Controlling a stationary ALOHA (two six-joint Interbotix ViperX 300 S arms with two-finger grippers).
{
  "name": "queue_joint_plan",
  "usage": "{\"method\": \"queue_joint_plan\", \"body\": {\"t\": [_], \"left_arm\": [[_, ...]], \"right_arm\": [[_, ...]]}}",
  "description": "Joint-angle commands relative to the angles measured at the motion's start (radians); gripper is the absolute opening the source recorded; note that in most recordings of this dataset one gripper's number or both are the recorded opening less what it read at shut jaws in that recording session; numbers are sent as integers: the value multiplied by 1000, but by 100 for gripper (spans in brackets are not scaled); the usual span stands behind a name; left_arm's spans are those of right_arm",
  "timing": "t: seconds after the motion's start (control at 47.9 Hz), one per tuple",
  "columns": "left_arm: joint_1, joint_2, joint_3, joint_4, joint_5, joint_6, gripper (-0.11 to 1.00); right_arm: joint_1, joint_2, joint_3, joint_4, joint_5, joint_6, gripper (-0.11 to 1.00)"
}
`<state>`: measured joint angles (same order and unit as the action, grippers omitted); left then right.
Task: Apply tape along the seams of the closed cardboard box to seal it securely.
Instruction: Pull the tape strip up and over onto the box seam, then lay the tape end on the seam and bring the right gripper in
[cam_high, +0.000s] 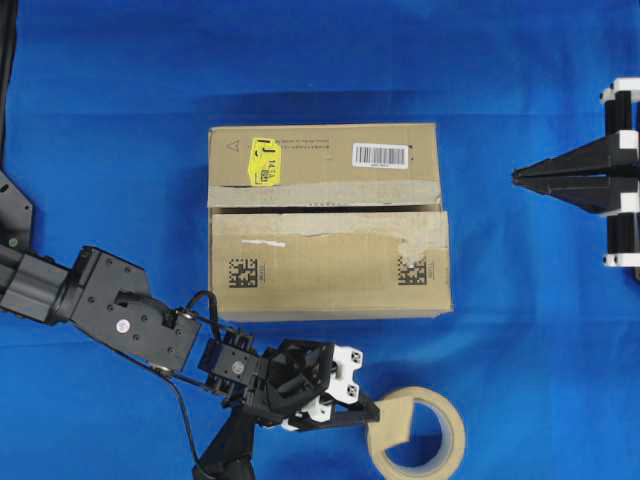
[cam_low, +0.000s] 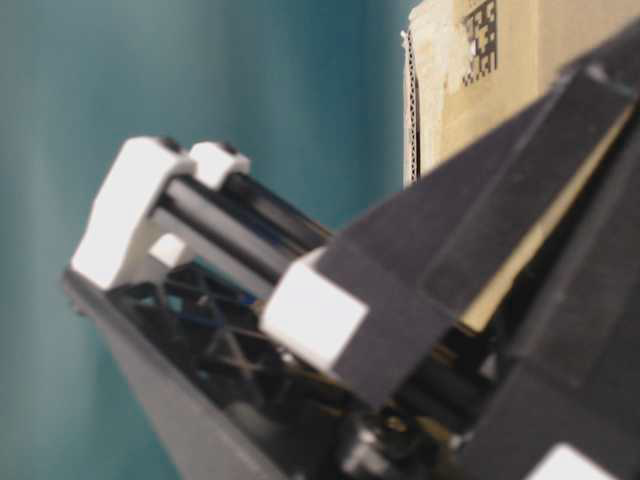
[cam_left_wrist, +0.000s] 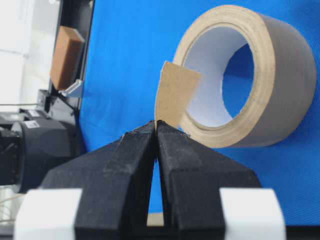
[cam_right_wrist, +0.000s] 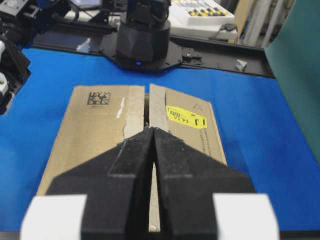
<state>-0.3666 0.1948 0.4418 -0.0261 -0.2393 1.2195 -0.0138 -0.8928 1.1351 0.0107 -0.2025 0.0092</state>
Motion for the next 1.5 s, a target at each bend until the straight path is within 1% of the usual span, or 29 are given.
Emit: {"method": "queue_joint_plan", "body": {"t": [0.0,0.146,0.313,0.543,0.773,1.107,1.483], "left_arm": [[8,-52,-11,-2,-5,2,2],[25,-124,23,-3,3,9,2],[81,-224,94,-2,-14,20,2],[212,-293,181,-3,-54,21,2],[322,-327,224,-2,-55,23,2],[383,-341,238,-2,-55,21,2],[391,-354,259,-2,-29,6,2]], "right_arm": [[-2,0,-25,3,-3,2,2],[-2,0,-25,3,-3,2,2],[-2,3,-25,3,-8,2,2],[-2,3,-25,3,-9,2,2],[-2,8,-23,3,-9,2,2],[-2,20,-21,3,-9,-2,2],[-2,40,-23,2,-18,-2,2]]}}
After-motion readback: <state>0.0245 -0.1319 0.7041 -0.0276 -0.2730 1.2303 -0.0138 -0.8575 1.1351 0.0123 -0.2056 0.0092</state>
